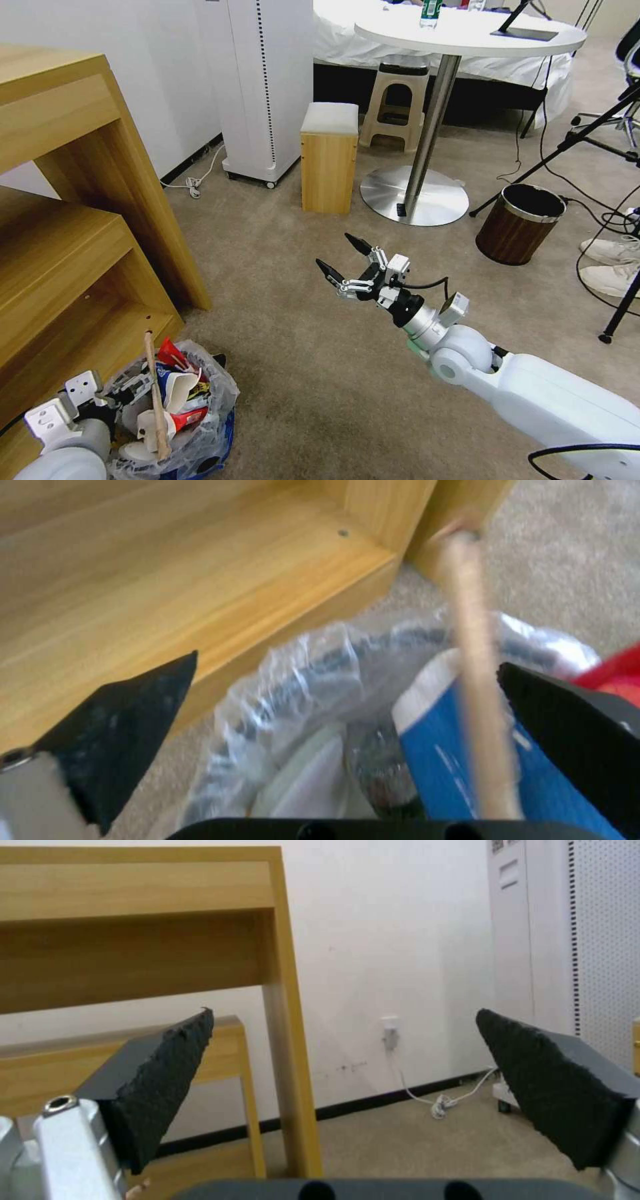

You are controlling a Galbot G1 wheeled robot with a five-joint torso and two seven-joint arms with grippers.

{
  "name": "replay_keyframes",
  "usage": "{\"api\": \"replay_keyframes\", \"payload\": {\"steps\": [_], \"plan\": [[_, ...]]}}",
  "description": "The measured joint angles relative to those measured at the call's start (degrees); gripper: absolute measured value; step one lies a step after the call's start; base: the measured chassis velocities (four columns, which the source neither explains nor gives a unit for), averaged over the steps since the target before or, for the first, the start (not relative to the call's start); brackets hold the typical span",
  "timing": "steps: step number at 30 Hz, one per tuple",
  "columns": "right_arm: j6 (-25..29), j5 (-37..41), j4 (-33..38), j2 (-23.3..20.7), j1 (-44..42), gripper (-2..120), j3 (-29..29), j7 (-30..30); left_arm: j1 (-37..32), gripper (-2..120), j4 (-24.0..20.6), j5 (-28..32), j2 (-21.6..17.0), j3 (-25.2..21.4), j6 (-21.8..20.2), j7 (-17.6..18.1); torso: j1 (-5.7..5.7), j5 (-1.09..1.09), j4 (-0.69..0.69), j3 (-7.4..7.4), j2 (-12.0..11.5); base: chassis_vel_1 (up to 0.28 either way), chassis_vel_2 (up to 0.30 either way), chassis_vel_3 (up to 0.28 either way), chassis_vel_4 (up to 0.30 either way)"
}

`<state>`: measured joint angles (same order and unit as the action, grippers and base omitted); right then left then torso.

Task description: Pick up the trash bin and place the garbage on the floor into it.

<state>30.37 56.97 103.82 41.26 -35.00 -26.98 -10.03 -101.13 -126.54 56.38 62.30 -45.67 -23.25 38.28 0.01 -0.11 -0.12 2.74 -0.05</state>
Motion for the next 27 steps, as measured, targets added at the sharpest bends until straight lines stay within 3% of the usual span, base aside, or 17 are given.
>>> {"api": "replay_keyframes", "payload": {"steps": [6,9,14,20,27], "plan": [[0.6,-0.7,-0.7,1.4,-0.3,100,-0.6,0.0,1.3,99,2.1,-2.3,0.3,-0.2,2.3,-2.3,0.00,-0.01,0.00,0.00,0.0,0.000,0.000,0.000,0.000],[0.9,-1.1,-1.1,2.0,-1.1,100,-0.6,0.3,1.8,99,3.9,-6.4,0.9,-0.4,5.1,-6.7,0.00,-0.01,0.00,0.00,0.0,0.000,0.000,0.000,0.000],[0.9,-1.3,-1.6,2.6,-2.0,100,0.6,1.0,1.9,100,4.4,-10.2,1.4,-0.8,7.6,-10.5,0.00,-0.01,0.00,0.00,0.0,0.000,0.000,0.000,0.000],[0.8,-1.5,-1.8,3.5,-5.3,100,5.7,2.0,1.7,100,4.3,-15.3,2.2,-1.6,10.8,-15.2,0.00,0.00,0.00,0.00,0.0,0.000,0.000,0.000,0.000],[-2.2,-2.7,-0.6,4.8,-9.8,100,13.7,5.5,1.3,100,2.4,-18.9,3.7,-1.8,11.9,-17.9,0.00,0.01,0.00,-0.01,0.0,0.000,0.000,0.000,0.000]]}}
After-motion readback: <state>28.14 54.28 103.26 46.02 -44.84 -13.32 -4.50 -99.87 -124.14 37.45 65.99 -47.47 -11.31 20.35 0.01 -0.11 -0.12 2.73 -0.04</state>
